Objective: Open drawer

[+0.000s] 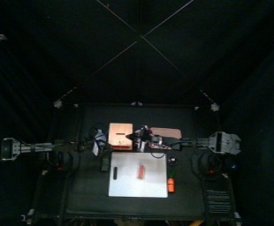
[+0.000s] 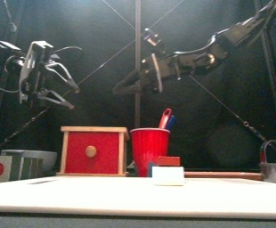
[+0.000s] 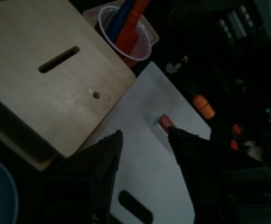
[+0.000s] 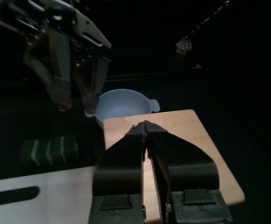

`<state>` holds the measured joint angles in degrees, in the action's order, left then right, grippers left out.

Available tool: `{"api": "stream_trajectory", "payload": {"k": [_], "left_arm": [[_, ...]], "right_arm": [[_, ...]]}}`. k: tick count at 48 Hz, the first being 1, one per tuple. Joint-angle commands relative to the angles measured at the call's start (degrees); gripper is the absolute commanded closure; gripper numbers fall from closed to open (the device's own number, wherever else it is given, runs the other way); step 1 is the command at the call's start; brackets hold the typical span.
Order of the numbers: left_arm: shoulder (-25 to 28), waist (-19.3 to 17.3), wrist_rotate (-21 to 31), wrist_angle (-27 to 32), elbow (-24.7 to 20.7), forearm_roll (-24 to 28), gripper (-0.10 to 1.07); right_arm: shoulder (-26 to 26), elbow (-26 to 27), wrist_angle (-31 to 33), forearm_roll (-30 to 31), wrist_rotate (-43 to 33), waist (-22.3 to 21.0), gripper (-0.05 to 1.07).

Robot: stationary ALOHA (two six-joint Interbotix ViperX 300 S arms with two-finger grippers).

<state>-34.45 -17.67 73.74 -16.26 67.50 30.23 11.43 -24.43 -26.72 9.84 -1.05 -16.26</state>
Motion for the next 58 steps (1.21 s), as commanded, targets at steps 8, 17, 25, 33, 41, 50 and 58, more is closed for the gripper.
{"api": "stream_trajectory", "payload": {"k": [8, 17, 25, 33, 41, 50, 58], "left_arm": [[1.5, -0.7, -2.0, -5.7, 1.0, -8.2, 0.39], [6.1, 3.2, -5.1, -6.8, 0.4, -14.9, 0.41], [11.4, 6.4, -9.5, -7.8, -1.0, -22.7, 0.41], [16.3, 8.7, -12.5, -9.3, -2.4, -31.4, 0.41], [20.6, 9.8, -13.4, -9.7, -3.4, -39.1, 0.4], [22.9, 10.2, -13.8, -9.2, -4.5, -42.7, 0.35], [23.6, 11.3, -13.7, -7.4, -5.3, -44.4, 0.19]], "right_arm": [[4.7, 6.7, 0.4, 2.0, -0.7, -1.9, 0.97], [7.6, 7.6, 0.5, 2.1, -0.6, -2.5, 0.97], [9.1, 7.3, 0.5, 2.4, -0.4, -2.5, 0.97], [9.8, 6.2, 1.0, 2.6, -0.4, -2.5, 0.98], [9.6, 5.7, 1.0, 2.7, -0.2, -2.5, 0.98], [9.3, 6.2, 1.0, 3.7, -0.3, -2.2, 0.98], [9.3, 6.9, 1.0, 4.7, -0.3, -1.8, 0.98]]}}
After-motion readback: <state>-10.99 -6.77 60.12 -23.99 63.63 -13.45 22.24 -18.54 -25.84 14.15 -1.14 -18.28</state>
